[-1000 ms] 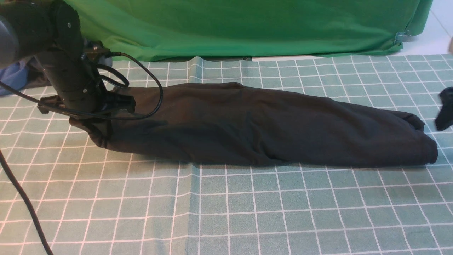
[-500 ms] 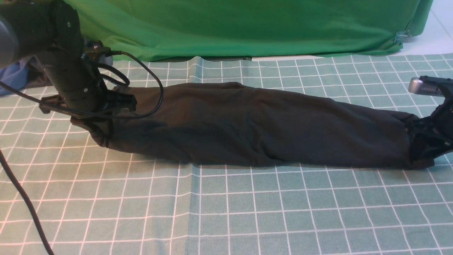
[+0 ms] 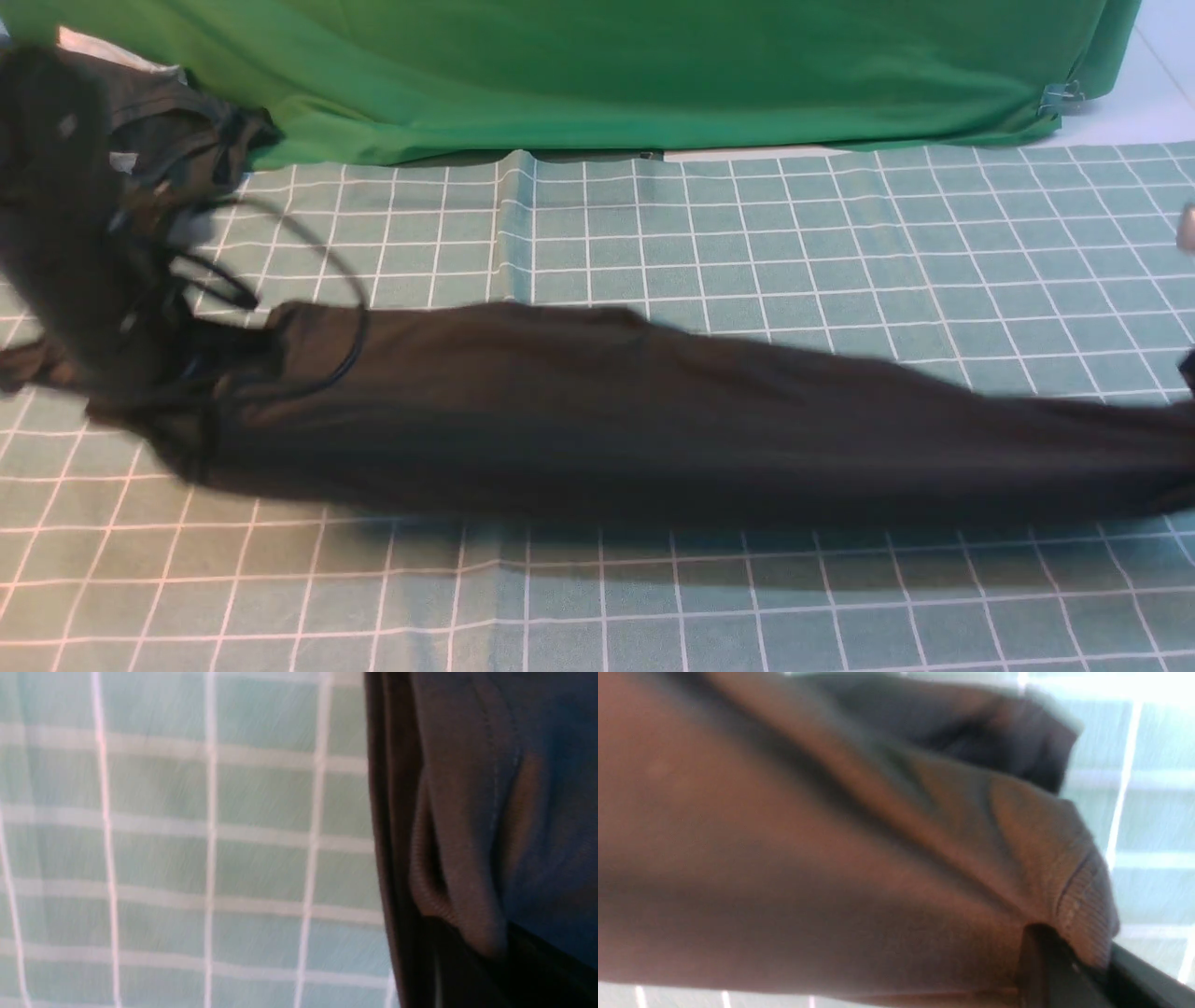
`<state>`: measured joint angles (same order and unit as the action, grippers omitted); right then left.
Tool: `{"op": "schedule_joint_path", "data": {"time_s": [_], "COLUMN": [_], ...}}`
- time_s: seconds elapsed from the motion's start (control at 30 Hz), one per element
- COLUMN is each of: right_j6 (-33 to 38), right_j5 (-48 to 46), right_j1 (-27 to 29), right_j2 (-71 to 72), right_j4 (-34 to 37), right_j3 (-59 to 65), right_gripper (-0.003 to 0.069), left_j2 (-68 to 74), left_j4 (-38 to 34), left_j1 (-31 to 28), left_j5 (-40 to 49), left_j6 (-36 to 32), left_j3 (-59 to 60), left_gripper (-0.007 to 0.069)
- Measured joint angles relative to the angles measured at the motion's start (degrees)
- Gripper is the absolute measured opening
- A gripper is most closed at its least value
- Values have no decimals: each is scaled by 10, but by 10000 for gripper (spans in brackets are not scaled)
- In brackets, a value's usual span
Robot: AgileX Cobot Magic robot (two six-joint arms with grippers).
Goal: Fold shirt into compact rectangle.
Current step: 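Pull the folded dark garment lengthwise by its ends to straighten it flat on the table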
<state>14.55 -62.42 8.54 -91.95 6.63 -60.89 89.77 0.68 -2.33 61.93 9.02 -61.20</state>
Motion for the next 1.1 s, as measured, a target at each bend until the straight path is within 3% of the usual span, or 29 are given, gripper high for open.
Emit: {"op": "schedule_joint_path", "data": {"time_s": [0.3, 0.37, 0.5, 0.6, 0.67, 0.73, 0.8, 0.9, 1.0, 1.1], "right_j6": [-19, -20, -28, -33, -35, -38, -38, -28, -7, 23], "right_j5": [12, 12, 12, -3, -21, -36, -37, 5, 42, 74], "right_j1": [-1, -1, -1, -1, -1, -1, -2, -25, -54, -107], "right_j2": [5, 5, 5, 9, 20, 43, 60, 105, 111, 85], "right_j4": [3, 1, -7, -12, -13, -13, -9, 11, 23, 30], "right_j3": [96, 108, 117, 112, 102, 87, 79, 64, 62, 62], "right_gripper": [63, 104, 278, 391, 427, 439, 442, 443, 423, 361], "left_j2": [-78, -84, -84, -85, -86, -86, -86, -86, -86, -85], "left_j4": [-30, -32, -32, -25, -16, 9, 24, 33, 7, -33], "left_j1": [-53, -56, -56, -56, -56, -56, -56, -56, -50, -6], "left_j5": [-6, -7, -10, -9, -6, 5, 13, 28, 21, -2], "left_j6": [-6, -9, -11, -11, -11, -8, 0, 16, 9, -7], "left_j3": [127, 138, 140, 140, 140, 136, 131, 93, 75, 71], "left_gripper": [48, 48, 76, 161, 238, 342, 396, 520, 548, 524]}}
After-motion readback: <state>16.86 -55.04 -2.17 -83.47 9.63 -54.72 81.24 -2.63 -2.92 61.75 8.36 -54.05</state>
